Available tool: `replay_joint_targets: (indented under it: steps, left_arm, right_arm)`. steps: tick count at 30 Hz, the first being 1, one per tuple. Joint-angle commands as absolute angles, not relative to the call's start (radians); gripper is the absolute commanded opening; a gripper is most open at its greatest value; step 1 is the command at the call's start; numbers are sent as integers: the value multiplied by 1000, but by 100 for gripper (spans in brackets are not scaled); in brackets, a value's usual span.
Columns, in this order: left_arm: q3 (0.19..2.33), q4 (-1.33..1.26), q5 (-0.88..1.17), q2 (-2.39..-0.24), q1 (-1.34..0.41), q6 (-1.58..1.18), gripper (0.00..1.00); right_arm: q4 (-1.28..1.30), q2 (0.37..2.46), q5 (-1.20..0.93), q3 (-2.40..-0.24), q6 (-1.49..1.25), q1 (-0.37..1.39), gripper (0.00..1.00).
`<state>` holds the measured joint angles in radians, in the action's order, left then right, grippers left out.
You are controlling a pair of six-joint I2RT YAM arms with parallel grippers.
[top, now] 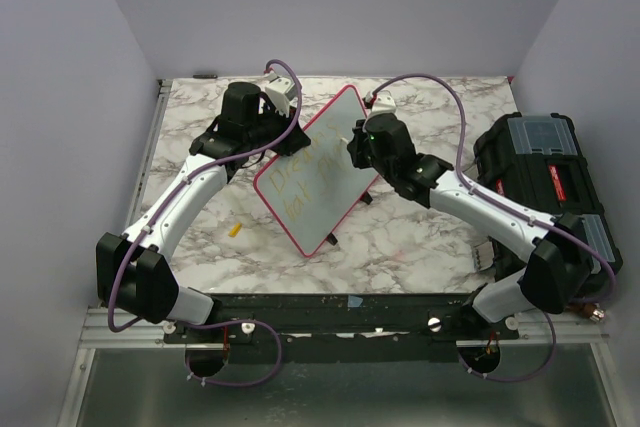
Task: Write a sentence on the whiteboard
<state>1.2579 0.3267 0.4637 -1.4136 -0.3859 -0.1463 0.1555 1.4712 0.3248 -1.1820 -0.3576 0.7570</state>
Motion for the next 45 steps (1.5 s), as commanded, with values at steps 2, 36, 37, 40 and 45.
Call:
replay_joint_targets:
  steps: [2, 36, 37, 40, 45]
  left_arm:
    - [1209, 360, 431, -1430, -416, -12, 0]
    - [1192, 361, 397, -1394, -422, -5, 0]
    - [1192, 361, 397, -1394, -422, -5, 0]
    - [1192, 360, 397, -1394, -422, -5, 0]
    - [1193, 365, 397, -1391, -423, -5, 0]
  right_arm:
    - [176, 1512, 358, -1224, -362, 754, 1]
    - [218, 1460, 384, -1134, -398, 753, 1]
    - [227, 1451, 391, -1134, -395, 753, 1]
    - [247, 1417, 414, -1128, -387, 753, 1]
    - [215, 1320, 387, -1088, -387, 739, 1]
